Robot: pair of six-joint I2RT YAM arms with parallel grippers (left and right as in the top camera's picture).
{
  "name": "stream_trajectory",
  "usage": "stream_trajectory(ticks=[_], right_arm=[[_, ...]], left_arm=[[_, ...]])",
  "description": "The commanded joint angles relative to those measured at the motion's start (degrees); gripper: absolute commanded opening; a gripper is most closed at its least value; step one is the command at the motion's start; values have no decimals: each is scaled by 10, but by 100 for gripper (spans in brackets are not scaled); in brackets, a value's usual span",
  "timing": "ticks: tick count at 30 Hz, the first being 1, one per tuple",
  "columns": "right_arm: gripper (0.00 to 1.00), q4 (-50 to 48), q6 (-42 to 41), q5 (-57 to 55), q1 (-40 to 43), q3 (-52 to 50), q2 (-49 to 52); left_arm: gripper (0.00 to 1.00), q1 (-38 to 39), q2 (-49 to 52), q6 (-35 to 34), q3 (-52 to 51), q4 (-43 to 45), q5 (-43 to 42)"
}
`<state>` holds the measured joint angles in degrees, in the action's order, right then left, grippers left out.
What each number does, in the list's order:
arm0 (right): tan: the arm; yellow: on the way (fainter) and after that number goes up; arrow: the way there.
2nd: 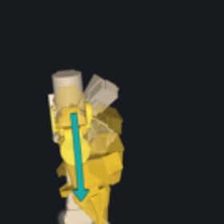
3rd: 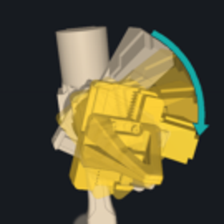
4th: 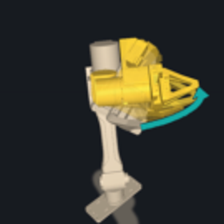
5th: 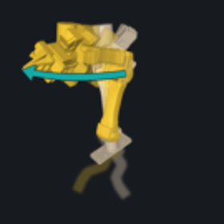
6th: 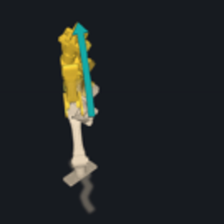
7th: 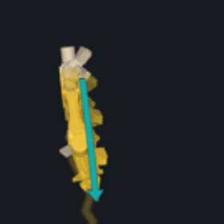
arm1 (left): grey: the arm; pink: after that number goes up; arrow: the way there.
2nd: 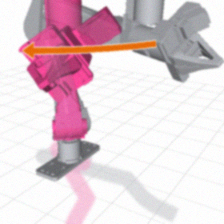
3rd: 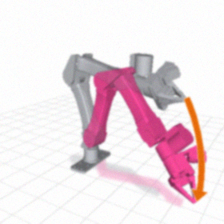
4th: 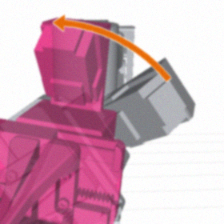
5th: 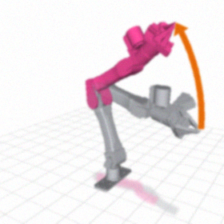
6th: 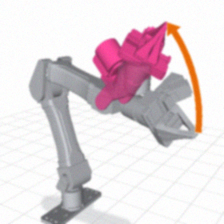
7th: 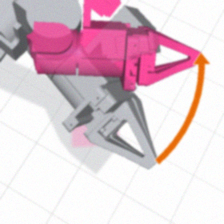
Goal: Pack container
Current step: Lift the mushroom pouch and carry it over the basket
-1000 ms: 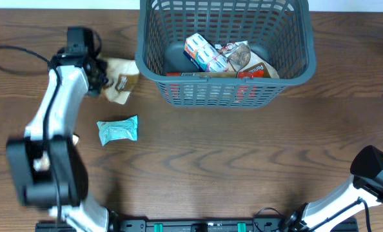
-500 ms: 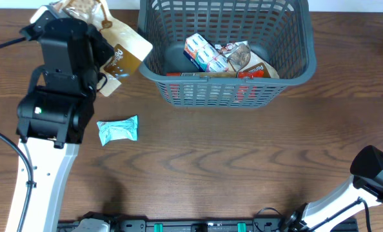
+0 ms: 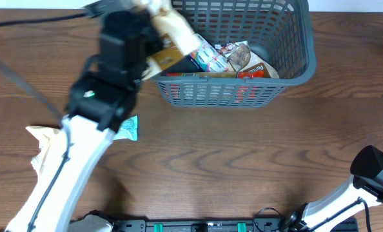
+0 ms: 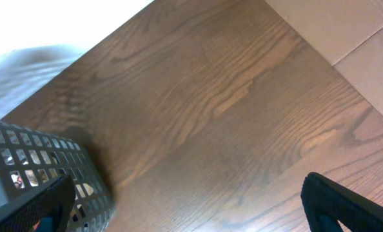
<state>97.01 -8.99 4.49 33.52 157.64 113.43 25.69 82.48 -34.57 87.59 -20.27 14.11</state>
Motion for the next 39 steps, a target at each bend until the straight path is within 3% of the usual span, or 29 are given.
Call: stream_trajectory(ticks=[1, 17, 20, 23, 25, 27, 30, 35, 39], right_arm=[[99, 1, -8, 4, 2, -3, 2], [99, 1, -8, 5, 2, -3, 2], [99, 1, -8, 4, 2, -3, 2], [99, 1, -8, 5, 2, -3, 2], [99, 1, -8, 4, 2, -3, 2], [99, 1, -8, 4, 2, -3, 2], [99, 1, -8, 4, 2, -3, 2], [99, 1, -8, 4, 2, -3, 2], [99, 1, -8, 4, 2, -3, 2]], left_arm=[[6, 23, 44, 26, 6, 33, 0], [6, 37, 164, 20, 6, 19, -2], [15, 36, 169, 20, 6, 13, -1], [47, 36, 170, 35, 6, 15, -1], [78, 36, 170, 49, 6, 20, -1], [91, 36, 170, 70, 6, 27, -1], [99, 36, 170, 98, 13, 33, 2], [99, 36, 170, 121, 61, 18, 53], [99, 36, 167, 112, 151, -42, 136]])
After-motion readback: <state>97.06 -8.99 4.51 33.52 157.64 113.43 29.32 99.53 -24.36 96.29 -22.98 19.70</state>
